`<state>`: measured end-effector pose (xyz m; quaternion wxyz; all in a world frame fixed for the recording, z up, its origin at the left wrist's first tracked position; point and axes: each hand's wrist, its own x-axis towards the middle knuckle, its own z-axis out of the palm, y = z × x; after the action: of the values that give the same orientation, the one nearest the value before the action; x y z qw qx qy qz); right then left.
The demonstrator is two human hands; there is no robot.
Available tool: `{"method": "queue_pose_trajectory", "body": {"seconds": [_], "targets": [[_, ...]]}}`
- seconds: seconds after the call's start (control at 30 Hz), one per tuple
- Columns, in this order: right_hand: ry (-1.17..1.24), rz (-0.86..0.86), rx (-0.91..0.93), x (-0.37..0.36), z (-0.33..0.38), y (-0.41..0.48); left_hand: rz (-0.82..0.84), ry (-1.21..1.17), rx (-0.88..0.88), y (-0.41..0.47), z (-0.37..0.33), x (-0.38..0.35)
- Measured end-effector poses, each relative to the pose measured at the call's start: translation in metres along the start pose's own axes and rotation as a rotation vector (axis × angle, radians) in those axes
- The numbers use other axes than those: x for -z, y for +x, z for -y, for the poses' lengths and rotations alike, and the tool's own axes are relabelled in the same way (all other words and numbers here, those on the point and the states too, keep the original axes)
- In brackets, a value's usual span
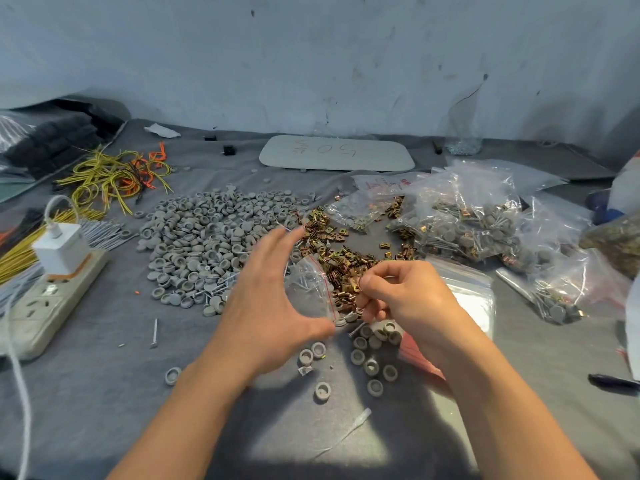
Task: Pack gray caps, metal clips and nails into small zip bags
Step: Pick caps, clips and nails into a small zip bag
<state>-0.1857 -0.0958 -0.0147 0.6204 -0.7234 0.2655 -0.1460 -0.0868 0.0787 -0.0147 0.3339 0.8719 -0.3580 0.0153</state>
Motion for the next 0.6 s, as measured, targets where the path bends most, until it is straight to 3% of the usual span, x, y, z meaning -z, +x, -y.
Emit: {"method": "queue_pose_trajectory", "body": {"seconds": [0.1, 0.3, 0.5, 0.6], "targets": [[-0.136, -0.063, 0.013, -0.008, -0.005, 0.002, 0.133, 0.107, 0.115, 0.000, 0.000, -0.011], [-0.341, -0.014, 0.151, -0.033, 0.001, 0.007, -0.047, 0.059, 0.069, 0.002, 0.009, -0.017], [-0.148, 0.103, 0.259, -0.054, 0.011, 0.008, -0.087, -0.134, 0.044, -0.004, 0.014, -0.009], [0.003, -0.081, 0.223, -0.048, 0.015, 0.014, -0.163, -0.255, 0.125, -0.002, 0.024, -0.004]]}}
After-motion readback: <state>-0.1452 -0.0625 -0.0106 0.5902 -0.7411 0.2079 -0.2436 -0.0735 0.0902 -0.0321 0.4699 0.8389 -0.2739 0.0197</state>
